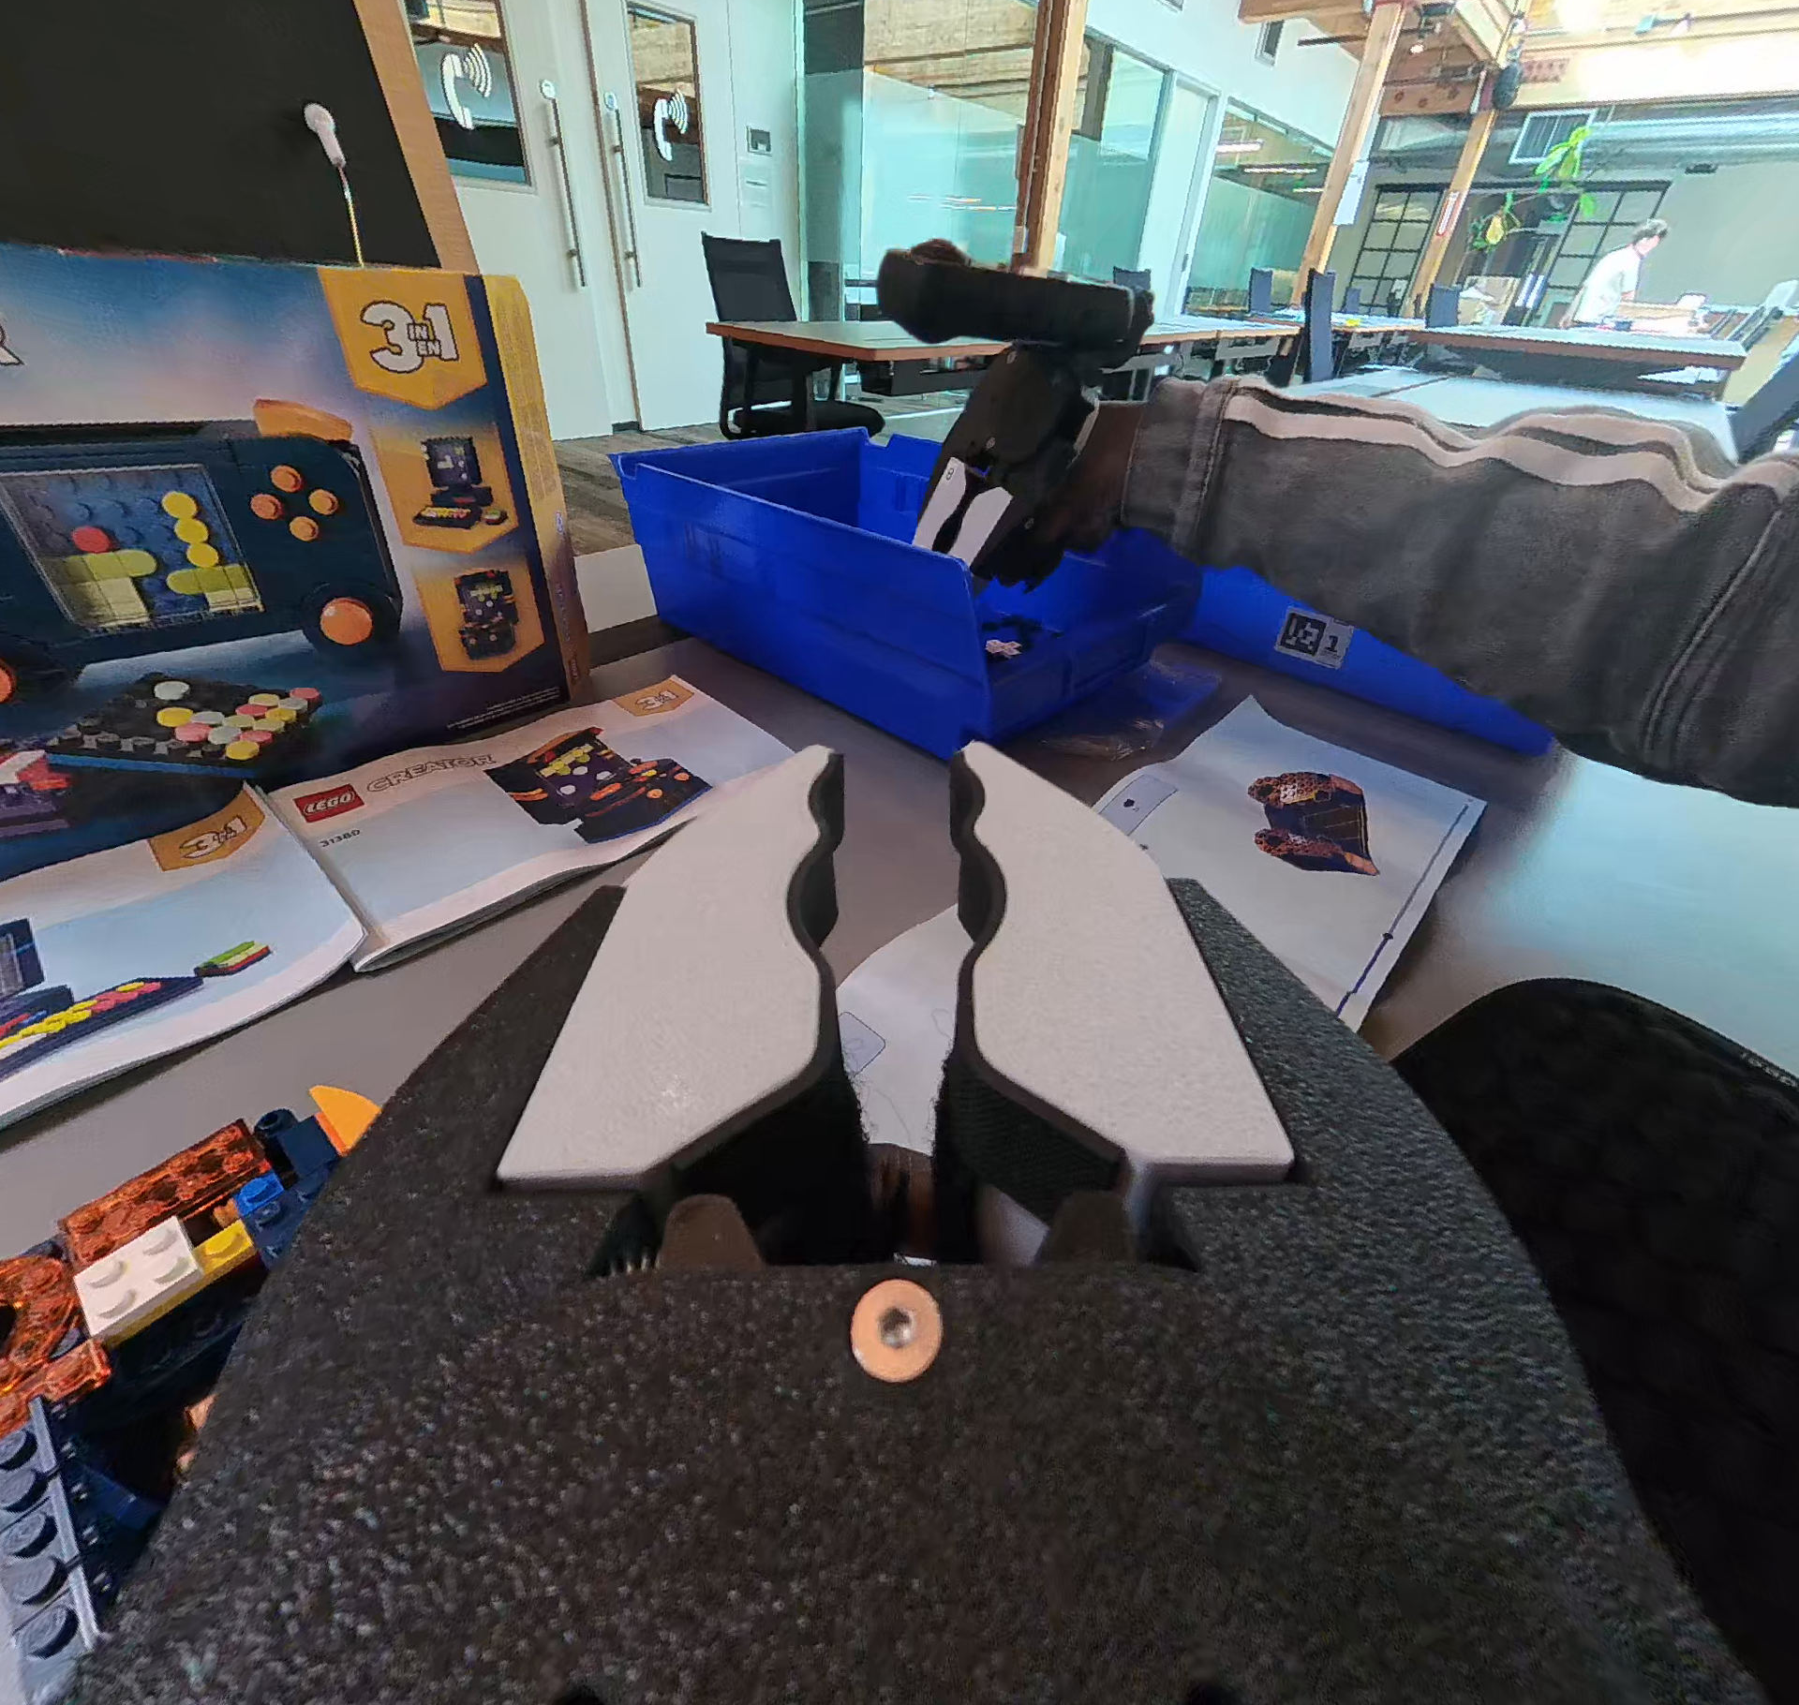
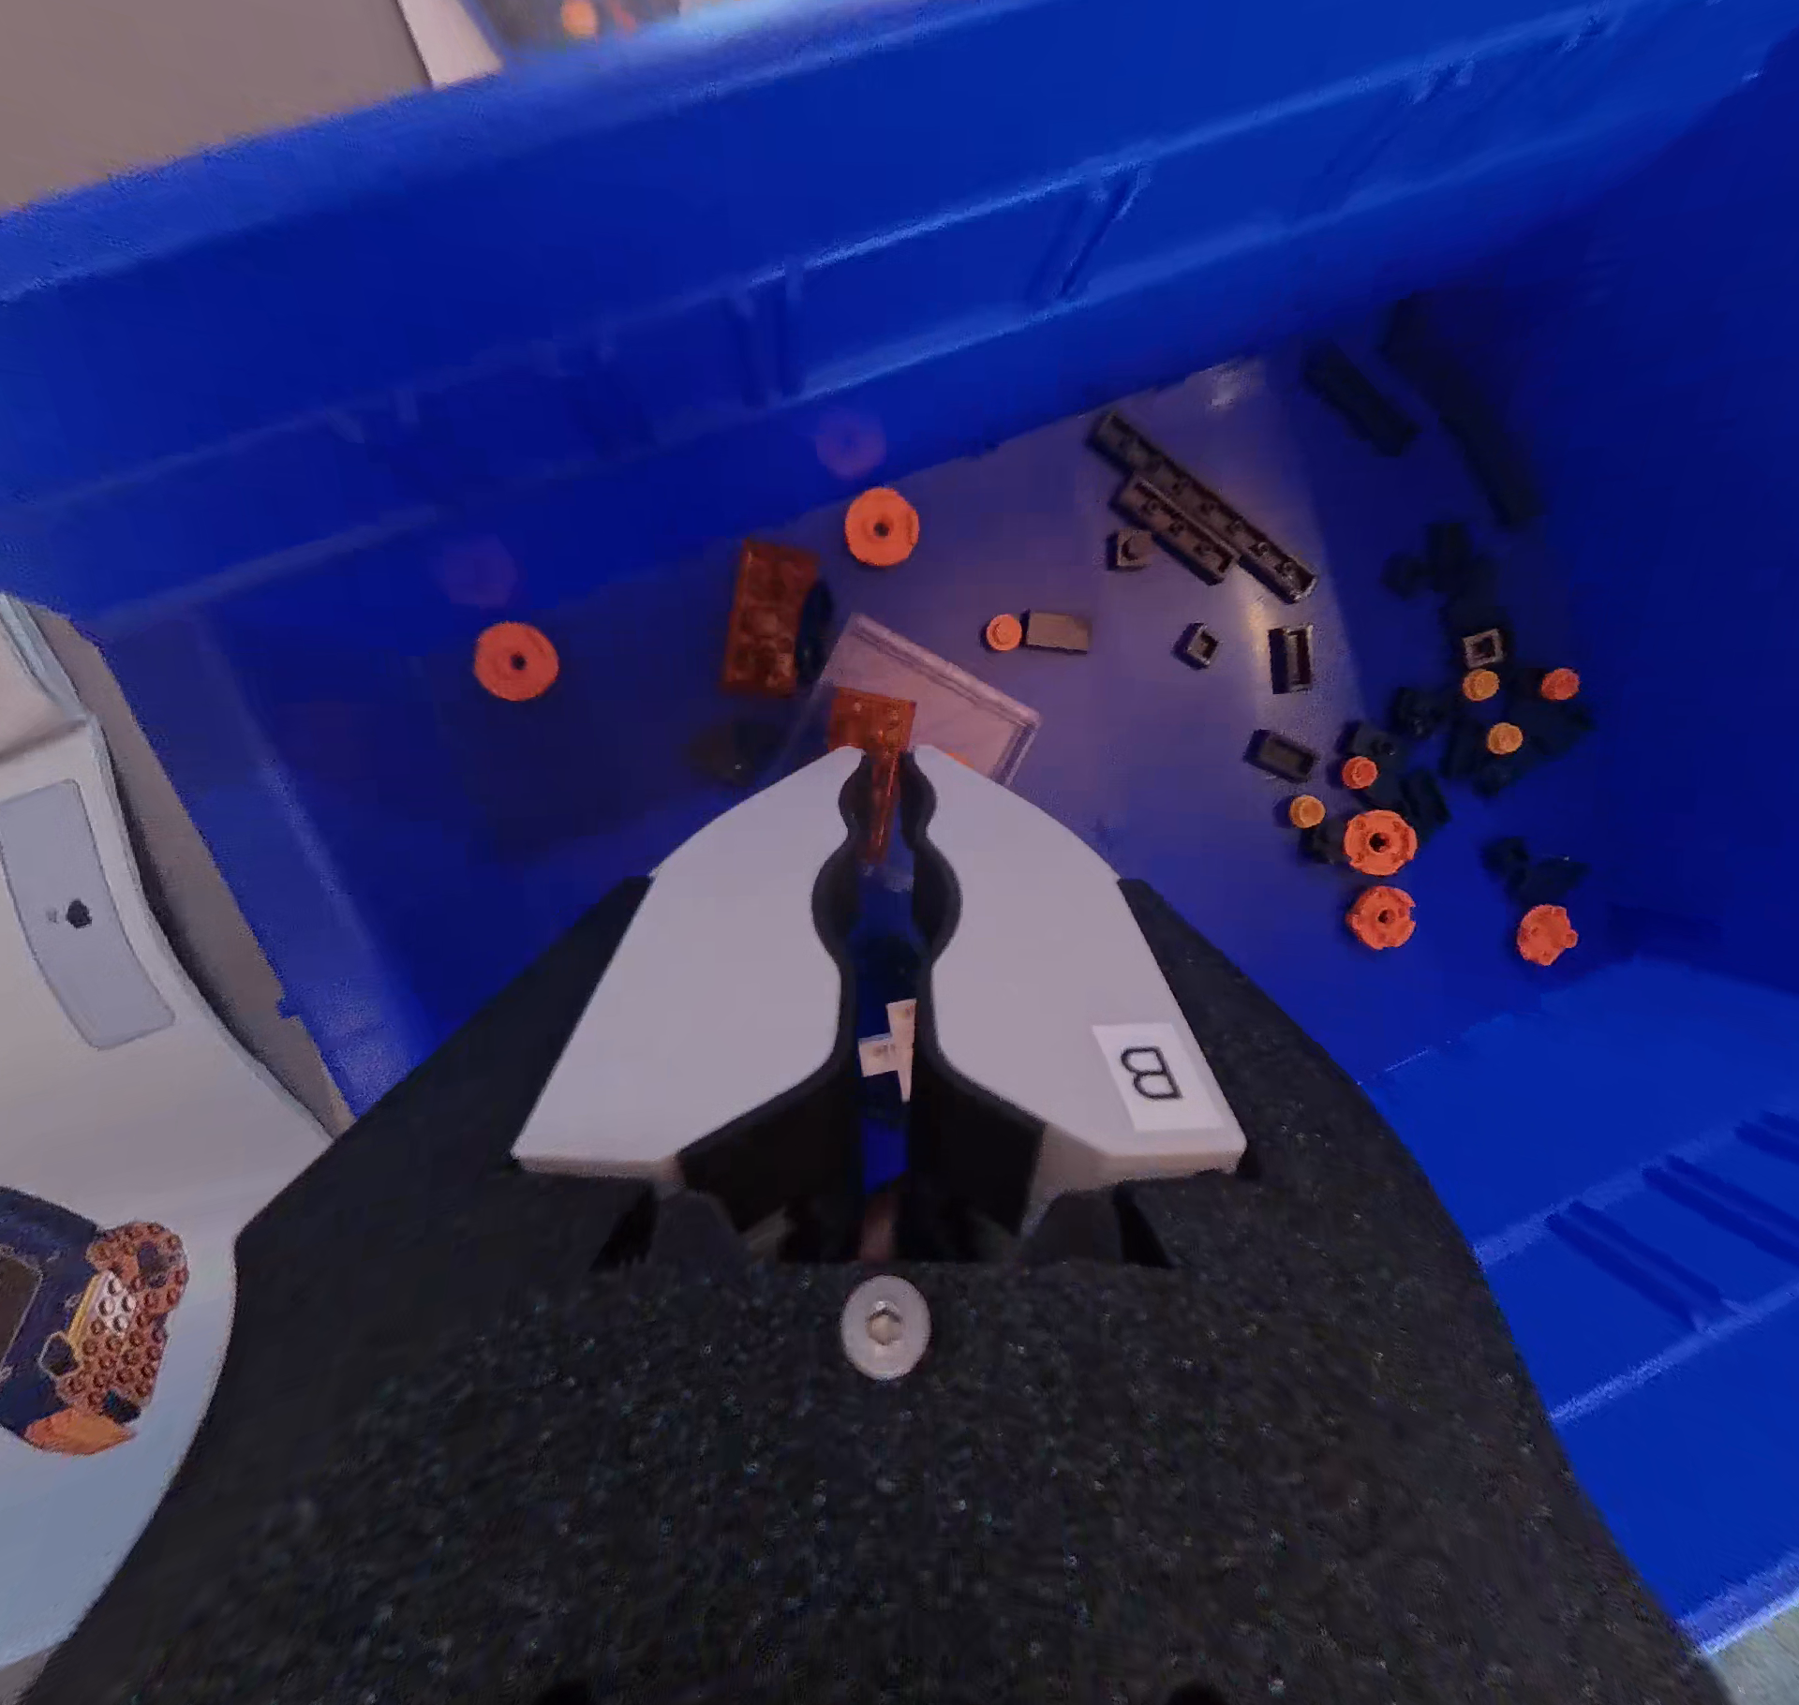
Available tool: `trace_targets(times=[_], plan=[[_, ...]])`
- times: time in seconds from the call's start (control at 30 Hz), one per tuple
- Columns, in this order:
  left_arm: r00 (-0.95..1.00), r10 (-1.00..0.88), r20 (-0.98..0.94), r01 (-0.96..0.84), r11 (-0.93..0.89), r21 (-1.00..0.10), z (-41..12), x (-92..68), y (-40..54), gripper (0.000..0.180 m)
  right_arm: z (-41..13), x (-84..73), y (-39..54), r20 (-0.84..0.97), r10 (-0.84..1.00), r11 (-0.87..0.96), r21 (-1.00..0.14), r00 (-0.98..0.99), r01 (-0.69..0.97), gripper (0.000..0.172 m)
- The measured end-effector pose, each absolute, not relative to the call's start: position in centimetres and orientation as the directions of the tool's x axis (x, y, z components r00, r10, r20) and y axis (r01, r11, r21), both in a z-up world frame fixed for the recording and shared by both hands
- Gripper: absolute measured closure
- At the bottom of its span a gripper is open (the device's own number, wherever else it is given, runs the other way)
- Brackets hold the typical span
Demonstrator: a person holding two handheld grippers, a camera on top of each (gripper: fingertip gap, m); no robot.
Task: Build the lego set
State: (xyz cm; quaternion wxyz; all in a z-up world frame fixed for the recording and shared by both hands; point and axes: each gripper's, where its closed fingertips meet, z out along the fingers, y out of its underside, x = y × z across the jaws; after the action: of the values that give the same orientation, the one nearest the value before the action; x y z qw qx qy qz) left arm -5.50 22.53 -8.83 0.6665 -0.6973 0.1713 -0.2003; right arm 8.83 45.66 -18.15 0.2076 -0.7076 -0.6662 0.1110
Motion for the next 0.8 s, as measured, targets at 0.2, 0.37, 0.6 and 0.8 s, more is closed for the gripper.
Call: trace_targets(times=[0.2, 0.37, 0.6, 0.8], plan=[[0.857, -0.512, 0.057, 0.033, -0.056, -0.998, -9.0, -5.4, 22.5, 0.160, -12.5, 6.6, 42.4, 0.063, 0.993, -0.030, -0.678, 0.098, 0.734, 0.172], [0.815, -0.556, 0.167, 0.126, -0.112, -0.986, -9.0, -4.9, 22.4, 0.158, -9.5, 6.4, 40.5, 0.175, 0.971, 0.019, -0.733, 0.162, 0.680, 0.172], [0.814, -0.567, 0.128, 0.073, -0.118, -0.990, -9.6, -4.4, 22.2, 0.158, -18.4, 6.9, 43.4, 0.012, 0.999, -0.031, -0.420, 0.039, 0.907, 0.136], [0.818, -0.563, 0.120, 0.050, -0.138, -0.989, -10.4, -4.3, 22.5, 0.158, -20.3, 5.7, 44.0, 0.055, 0.994, 0.105, -0.395, -0.090, 0.913, 0.151]])
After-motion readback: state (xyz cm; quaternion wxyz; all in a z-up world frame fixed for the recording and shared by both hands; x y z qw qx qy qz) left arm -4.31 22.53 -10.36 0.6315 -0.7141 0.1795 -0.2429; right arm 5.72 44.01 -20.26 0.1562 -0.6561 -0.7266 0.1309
